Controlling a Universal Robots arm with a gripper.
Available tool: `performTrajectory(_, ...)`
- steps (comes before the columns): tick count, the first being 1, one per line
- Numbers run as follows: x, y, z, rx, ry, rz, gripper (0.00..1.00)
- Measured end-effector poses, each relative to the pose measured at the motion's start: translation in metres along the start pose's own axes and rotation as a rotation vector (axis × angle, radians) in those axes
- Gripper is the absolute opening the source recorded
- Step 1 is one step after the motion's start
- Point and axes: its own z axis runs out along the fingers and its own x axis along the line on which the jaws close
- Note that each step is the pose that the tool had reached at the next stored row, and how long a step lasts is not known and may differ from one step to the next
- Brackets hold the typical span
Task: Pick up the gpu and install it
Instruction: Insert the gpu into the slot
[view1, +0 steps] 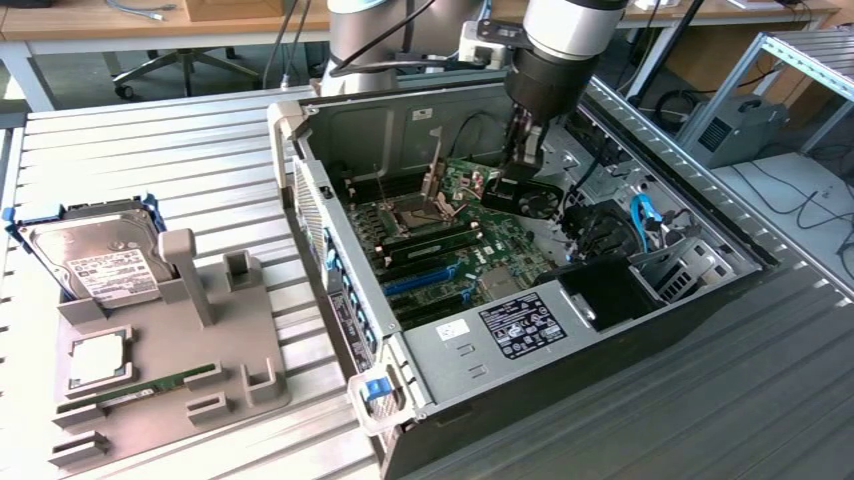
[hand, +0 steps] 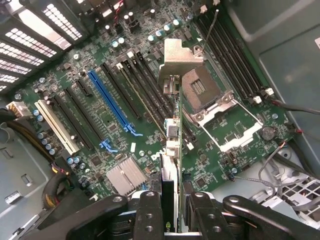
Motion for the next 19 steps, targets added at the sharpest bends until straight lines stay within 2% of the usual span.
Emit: performTrajectory(19,0.0000,0.0000,0.0002,-0.0021,0.0002,-0.067,0.26)
